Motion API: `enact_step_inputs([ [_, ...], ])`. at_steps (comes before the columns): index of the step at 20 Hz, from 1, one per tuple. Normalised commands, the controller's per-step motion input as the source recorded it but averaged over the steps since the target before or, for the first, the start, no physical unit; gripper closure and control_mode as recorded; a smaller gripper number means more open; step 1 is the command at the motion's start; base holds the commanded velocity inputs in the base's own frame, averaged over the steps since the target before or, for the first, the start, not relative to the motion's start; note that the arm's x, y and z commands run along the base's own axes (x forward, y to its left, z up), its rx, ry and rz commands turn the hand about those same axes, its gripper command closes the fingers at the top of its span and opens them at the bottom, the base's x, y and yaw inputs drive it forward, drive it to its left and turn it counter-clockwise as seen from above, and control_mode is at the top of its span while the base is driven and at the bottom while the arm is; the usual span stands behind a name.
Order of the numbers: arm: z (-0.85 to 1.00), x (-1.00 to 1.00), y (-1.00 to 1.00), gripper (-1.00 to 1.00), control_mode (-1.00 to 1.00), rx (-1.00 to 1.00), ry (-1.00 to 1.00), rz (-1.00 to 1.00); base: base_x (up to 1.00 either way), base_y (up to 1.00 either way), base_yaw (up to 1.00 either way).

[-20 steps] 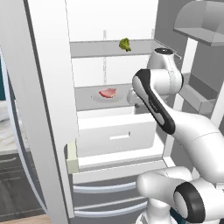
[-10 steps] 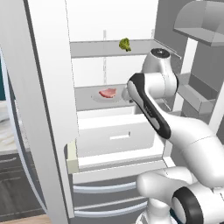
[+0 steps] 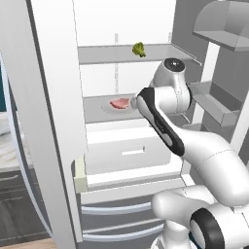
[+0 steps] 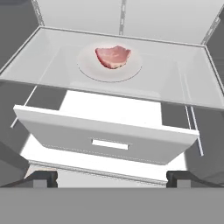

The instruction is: Transport the steak from the fridge to the microwave and turn on the microwave.

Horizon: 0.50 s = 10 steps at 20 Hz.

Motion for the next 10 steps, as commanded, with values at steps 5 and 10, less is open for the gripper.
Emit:
enact_step_inputs([
  [5,0.00,0.33,0.06,-1.00,-1.00,0.01,-0.04,0.00,0.00,0.00,0.00],
  [10,-0.02,0.37,0.02,-1.00,-1.00,0.01,-0.01,0.00,0.00,0.00,0.00],
])
